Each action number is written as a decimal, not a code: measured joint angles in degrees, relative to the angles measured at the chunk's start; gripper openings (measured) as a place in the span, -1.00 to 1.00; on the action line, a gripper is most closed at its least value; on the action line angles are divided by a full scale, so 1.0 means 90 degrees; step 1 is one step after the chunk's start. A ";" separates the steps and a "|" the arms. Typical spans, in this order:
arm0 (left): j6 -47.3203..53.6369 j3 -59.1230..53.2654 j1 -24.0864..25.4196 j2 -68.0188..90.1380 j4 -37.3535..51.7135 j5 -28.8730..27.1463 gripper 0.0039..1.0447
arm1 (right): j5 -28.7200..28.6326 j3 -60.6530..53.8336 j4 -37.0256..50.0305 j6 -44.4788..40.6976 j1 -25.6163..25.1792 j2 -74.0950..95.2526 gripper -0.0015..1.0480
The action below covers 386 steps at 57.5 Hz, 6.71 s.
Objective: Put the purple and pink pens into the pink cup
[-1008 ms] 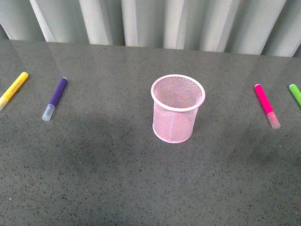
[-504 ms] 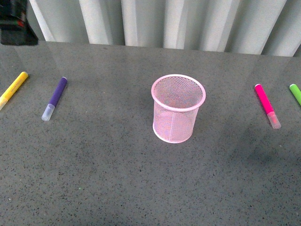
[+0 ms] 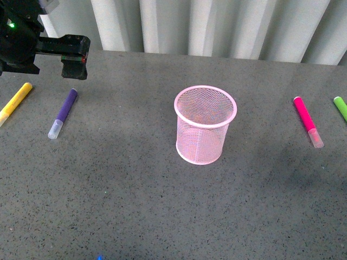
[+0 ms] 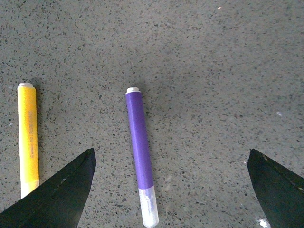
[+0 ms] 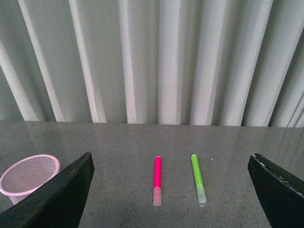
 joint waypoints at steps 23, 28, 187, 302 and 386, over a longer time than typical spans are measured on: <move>-0.0114 0.0444 0.0066 0.0704 -0.0153 -0.0027 0.88 | 0.0000 0.0000 0.0000 0.0000 0.0000 0.0000 0.87; -0.0185 0.0537 0.0080 0.0806 -0.0175 -0.0010 0.88 | 0.0000 0.0000 0.0000 0.0000 0.0000 0.0000 0.87; -0.1115 -0.0668 -0.0029 -0.0075 0.2647 0.0673 -0.77 | 0.0000 0.0000 0.0000 0.0000 0.0000 0.0000 0.87; -0.3604 -0.2482 -0.2769 0.1066 0.9134 0.0478 -0.77 | 0.0000 0.0000 0.0000 0.0000 0.0000 0.0000 0.87; -0.0597 -0.5275 -0.1188 -0.1768 0.8388 -0.1319 0.27 | 0.0005 0.0000 0.0000 0.0000 0.0000 0.0005 0.87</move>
